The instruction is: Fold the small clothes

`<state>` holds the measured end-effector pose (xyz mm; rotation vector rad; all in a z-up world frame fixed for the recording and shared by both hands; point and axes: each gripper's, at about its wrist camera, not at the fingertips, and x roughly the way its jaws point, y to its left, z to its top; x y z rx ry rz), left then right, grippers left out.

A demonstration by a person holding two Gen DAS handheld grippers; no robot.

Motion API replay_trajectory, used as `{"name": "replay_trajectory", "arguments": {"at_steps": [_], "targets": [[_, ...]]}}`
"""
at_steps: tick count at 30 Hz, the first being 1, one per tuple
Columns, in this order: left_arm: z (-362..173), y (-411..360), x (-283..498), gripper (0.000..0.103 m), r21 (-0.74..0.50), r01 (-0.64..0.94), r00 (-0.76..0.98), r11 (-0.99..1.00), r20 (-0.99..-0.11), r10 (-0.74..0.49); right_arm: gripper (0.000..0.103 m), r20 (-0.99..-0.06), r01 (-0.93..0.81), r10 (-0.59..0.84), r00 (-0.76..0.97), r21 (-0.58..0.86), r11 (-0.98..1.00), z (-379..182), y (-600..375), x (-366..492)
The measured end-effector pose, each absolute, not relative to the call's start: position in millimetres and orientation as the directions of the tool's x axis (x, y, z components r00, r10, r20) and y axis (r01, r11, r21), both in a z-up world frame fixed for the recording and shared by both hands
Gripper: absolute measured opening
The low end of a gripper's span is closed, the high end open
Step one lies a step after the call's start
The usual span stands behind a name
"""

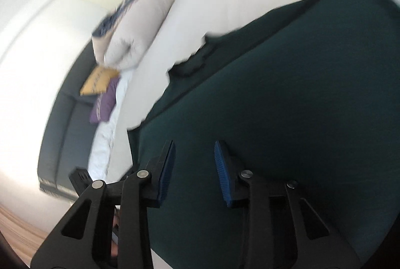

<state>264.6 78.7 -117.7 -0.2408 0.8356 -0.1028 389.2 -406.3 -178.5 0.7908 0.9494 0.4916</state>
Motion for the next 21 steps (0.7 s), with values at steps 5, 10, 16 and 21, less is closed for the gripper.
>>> {"name": "replay_trajectory", "arguments": {"at_steps": [5,10,16,21], "targets": [[-106,94,245,0.036,-0.313,-0.044,0.685,0.949,-0.701,-0.199,0.031,-0.536,0.109,0.543,0.647,0.769,0.63,-166,-472,367],[-87,110,222,0.083,-0.323,-0.102,0.751,0.941,-0.645,-0.14,0.038,-0.526,0.107,0.435,0.731,0.718,0.688,-139,-489,318],[-102,92,253,0.074,-0.286,-0.05,0.658,0.957,-0.73,-0.183,0.054,-0.6,0.162,0.287,0.747,0.582,0.797,-130,-485,298],[-119,95,248,0.026,-0.338,-0.073,0.629,0.938,-0.746,-0.219,0.054,-0.609,0.092,0.344,0.715,0.57,0.817,-128,-476,290]]}}
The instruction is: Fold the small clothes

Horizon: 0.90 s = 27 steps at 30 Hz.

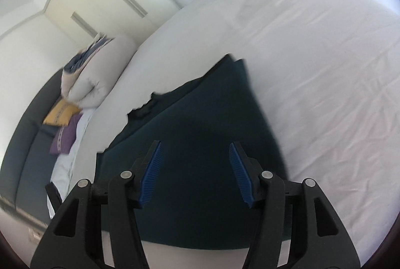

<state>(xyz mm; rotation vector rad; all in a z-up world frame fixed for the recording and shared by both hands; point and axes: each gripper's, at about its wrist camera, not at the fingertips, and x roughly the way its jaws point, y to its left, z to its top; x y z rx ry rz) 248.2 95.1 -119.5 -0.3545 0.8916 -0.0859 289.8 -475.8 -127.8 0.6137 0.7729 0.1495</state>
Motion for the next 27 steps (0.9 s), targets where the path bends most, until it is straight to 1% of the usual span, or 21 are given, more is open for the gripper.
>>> {"name": "replay_trajectory", "arguments": {"at_steps": [2,6,9,17,19,20,21,22,23,24,25,27], "targets": [[-117,92,244,0.019,-0.316,-0.072,0.639,0.946,-0.743,-0.2,0.054,-0.622,0.086,0.34,0.705,0.552,0.829,-131,-470,291],[-114,91,239,0.013,-0.293,-0.071,0.644,0.954,-0.744,-0.18,0.054,-0.65,0.094,0.349,0.675,0.545,0.833,-144,-460,293],[-113,91,233,0.012,-0.284,-0.073,0.651,0.956,-0.74,-0.17,0.054,-0.657,0.08,0.349,0.668,0.53,0.844,-145,-455,287],[-119,100,225,0.011,-0.332,-0.114,0.653,0.936,-0.735,-0.181,0.054,-0.686,0.021,0.349,0.638,0.469,0.883,-145,-430,286],[-123,102,227,0.019,-0.336,-0.11,0.643,0.936,-0.742,-0.191,0.055,-0.703,0.013,0.335,0.628,0.439,0.898,-147,-423,288],[-123,107,226,0.024,-0.36,-0.117,0.647,0.925,-0.735,-0.204,0.055,-0.721,0.008,0.321,0.614,0.413,0.911,-151,-419,291],[-121,110,227,0.036,-0.361,-0.128,0.642,0.924,-0.74,-0.201,0.056,-0.727,0.008,0.314,0.611,0.402,0.915,-150,-418,291],[-114,112,225,0.041,-0.331,-0.149,0.643,0.932,-0.748,-0.163,0.057,-0.721,0.008,0.322,0.614,0.414,0.91,-146,-417,290],[-104,110,220,0.043,-0.281,-0.171,0.665,0.944,-0.74,-0.1,0.057,-0.693,-0.005,0.366,0.621,0.464,0.886,-140,-418,288],[-93,107,215,0.043,-0.246,-0.174,0.691,0.953,-0.72,-0.059,0.057,-0.66,-0.022,0.41,0.629,0.512,0.859,-136,-419,286],[-82,100,212,0.043,-0.23,-0.15,0.717,0.962,-0.695,-0.054,0.057,-0.63,-0.037,0.45,0.632,0.556,0.83,-132,-416,286],[-67,74,212,0.044,-0.216,-0.059,0.728,0.975,-0.678,-0.106,0.057,-0.592,-0.073,0.534,0.603,0.626,0.776,-130,-401,290]]}}
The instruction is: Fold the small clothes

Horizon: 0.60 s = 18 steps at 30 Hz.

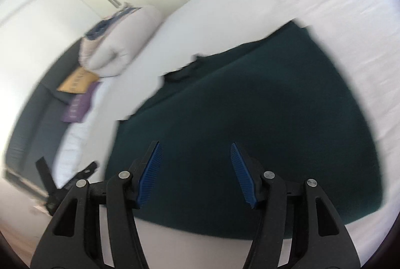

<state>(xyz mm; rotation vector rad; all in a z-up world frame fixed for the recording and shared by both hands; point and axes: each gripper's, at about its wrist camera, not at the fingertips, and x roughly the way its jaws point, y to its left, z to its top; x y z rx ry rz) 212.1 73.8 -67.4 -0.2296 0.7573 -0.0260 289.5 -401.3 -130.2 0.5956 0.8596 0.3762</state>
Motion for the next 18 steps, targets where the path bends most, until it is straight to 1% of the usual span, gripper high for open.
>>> {"name": "replay_trajectory", "arguments": {"at_steps": [2,3,5,6,7,8,9,10,13,14,16,18], "targets": [[-65,40,219,0.044,-0.236,0.055,0.705,0.97,-0.679,-0.205,0.057,-0.551,-0.128,0.647,0.528,0.701,0.701,-139,-375,297],[-68,23,224,0.046,-0.242,0.095,0.688,0.966,-0.685,-0.239,0.057,-0.543,-0.146,0.692,0.476,0.728,0.67,-147,-358,301],[-81,-5,235,0.047,-0.216,0.148,0.653,0.965,-0.711,-0.26,0.057,-0.547,-0.165,0.739,0.393,0.749,0.642,-165,-332,307],[-91,-14,242,0.049,-0.203,0.159,0.624,0.966,-0.737,-0.258,0.053,-0.557,-0.151,0.743,0.371,0.754,0.64,-175,-327,310],[-103,-20,251,0.049,-0.178,0.15,0.587,0.972,-0.776,-0.233,0.039,-0.574,-0.127,0.731,0.369,0.748,0.652,-183,-328,312],[-111,-21,255,0.05,-0.161,0.15,0.583,0.976,-0.782,-0.219,0.033,-0.572,-0.115,0.73,0.375,0.753,0.648,-188,-335,314],[-112,-21,255,0.05,-0.156,0.155,0.593,0.976,-0.775,-0.218,0.031,-0.565,-0.106,0.733,0.378,0.761,0.64,-190,-343,315],[-111,-21,255,0.05,-0.149,0.163,0.587,0.975,-0.78,-0.217,0.031,-0.55,-0.088,0.73,0.406,0.771,0.631,-191,-360,315],[-112,-23,255,0.05,-0.126,0.173,0.581,0.977,-0.788,-0.204,0.029,-0.504,-0.017,0.685,0.526,0.799,0.601,-191,-424,310],[-112,-24,256,0.05,-0.121,0.174,0.582,0.977,-0.788,-0.202,0.029,-0.507,0.023,0.647,0.569,0.796,0.605,-190,-444,308],[-114,-25,256,0.05,-0.11,0.173,0.587,0.979,-0.786,-0.192,0.029,-0.527,0.124,0.532,0.663,0.778,0.616,-182,-487,298],[-116,-28,254,0.05,-0.099,0.17,0.594,0.98,-0.783,-0.182,0.033,-0.545,0.223,0.406,0.733,0.757,0.614,-169,-517,284]]}}
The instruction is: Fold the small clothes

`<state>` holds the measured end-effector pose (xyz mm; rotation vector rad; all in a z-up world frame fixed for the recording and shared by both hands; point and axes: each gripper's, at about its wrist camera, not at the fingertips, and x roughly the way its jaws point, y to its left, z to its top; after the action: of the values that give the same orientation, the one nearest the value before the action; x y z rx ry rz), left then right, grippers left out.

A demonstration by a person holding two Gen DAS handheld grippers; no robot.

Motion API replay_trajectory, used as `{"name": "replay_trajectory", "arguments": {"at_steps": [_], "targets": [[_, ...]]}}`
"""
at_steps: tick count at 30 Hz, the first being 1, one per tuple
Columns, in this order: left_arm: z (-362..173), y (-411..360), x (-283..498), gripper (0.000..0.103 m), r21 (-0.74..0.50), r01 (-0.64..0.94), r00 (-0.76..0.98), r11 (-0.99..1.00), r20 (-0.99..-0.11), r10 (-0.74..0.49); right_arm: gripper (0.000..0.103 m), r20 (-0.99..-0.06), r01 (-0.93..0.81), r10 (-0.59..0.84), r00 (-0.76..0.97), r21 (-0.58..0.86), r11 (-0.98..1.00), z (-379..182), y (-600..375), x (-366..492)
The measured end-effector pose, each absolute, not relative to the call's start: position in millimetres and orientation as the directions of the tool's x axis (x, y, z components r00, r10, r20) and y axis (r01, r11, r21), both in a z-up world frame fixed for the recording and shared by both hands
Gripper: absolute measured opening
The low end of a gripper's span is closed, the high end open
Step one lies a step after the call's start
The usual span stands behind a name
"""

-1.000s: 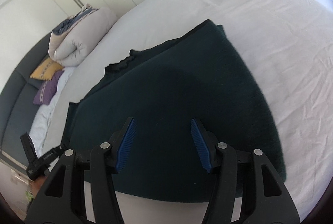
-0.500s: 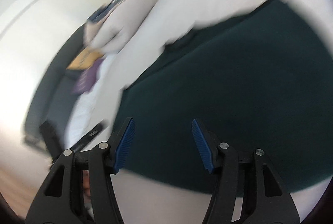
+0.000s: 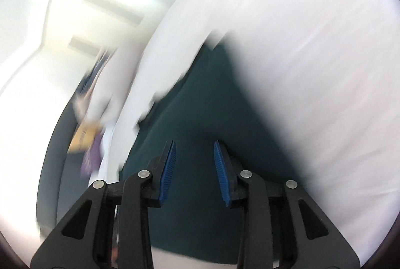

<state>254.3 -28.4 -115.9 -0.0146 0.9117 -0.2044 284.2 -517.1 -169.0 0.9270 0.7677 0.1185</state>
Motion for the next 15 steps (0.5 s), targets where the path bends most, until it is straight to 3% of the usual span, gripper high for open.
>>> {"name": "replay_trajectory", "arguments": {"at_steps": [3,6,10,15], "targets": [[-116,-28,249,0.05,-0.094,0.166,0.606,0.982,-0.776,-0.177,0.036,-0.54,0.233,0.328,0.775,0.726,0.647,-145,-519,274],[-115,-28,248,0.05,-0.094,0.166,0.608,0.982,-0.774,-0.176,0.038,-0.531,0.128,0.424,0.733,0.72,0.682,-133,-480,287],[-114,-27,248,0.05,-0.098,0.167,0.607,0.981,-0.774,-0.181,0.057,-0.531,0.011,0.556,0.639,0.729,0.684,-139,-405,314],[-114,-21,247,0.05,-0.128,0.178,0.606,0.976,-0.767,-0.211,0.06,-0.621,-0.001,0.6,0.505,0.695,0.719,-176,-344,344]]}}
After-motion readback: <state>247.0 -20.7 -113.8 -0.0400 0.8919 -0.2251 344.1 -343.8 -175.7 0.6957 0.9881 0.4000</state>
